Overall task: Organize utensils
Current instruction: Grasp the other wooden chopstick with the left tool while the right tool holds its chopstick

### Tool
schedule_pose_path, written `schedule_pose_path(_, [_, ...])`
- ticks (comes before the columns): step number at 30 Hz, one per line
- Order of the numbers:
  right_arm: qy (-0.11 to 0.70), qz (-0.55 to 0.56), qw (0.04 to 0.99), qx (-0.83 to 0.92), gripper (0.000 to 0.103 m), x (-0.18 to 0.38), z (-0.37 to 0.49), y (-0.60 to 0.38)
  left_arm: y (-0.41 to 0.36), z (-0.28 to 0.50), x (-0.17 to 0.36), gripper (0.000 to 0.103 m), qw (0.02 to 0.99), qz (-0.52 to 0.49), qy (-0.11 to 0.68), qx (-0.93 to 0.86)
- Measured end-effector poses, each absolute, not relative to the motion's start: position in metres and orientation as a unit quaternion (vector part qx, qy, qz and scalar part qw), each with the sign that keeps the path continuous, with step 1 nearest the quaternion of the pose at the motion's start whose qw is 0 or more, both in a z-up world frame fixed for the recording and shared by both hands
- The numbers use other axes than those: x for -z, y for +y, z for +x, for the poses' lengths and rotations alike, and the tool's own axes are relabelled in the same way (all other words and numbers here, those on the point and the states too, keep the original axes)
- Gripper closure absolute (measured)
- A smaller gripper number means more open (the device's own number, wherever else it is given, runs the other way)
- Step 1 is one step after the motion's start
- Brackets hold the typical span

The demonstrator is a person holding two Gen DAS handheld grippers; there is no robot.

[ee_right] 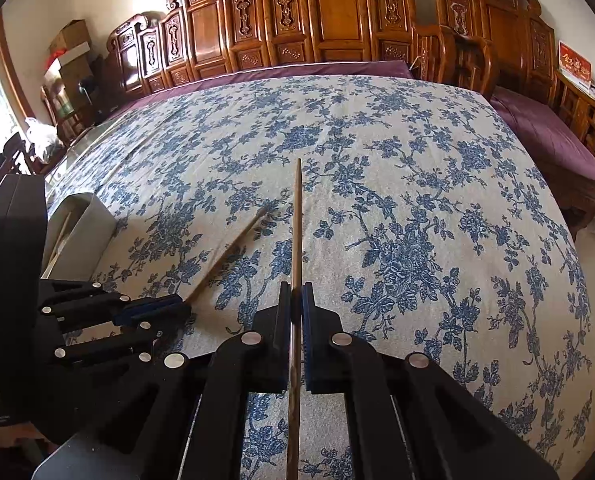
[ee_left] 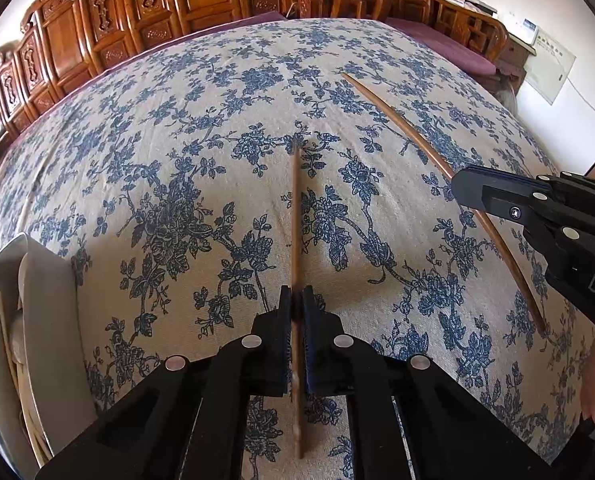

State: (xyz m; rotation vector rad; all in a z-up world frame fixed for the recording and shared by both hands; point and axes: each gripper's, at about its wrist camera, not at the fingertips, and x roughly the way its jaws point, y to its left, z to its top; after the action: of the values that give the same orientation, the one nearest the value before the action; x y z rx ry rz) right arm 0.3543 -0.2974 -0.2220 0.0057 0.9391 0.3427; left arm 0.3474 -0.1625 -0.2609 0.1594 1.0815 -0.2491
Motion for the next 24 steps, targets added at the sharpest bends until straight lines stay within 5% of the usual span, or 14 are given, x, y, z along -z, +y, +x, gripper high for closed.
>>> schedule_pose_path(24, [0.425, -0.038, 0.881, -0.206, 0.097, 0.204, 0.332, -0.246, -0.106, 0.301, 0.216, 0.098, 0.872, 0.058, 0.475, 0.106])
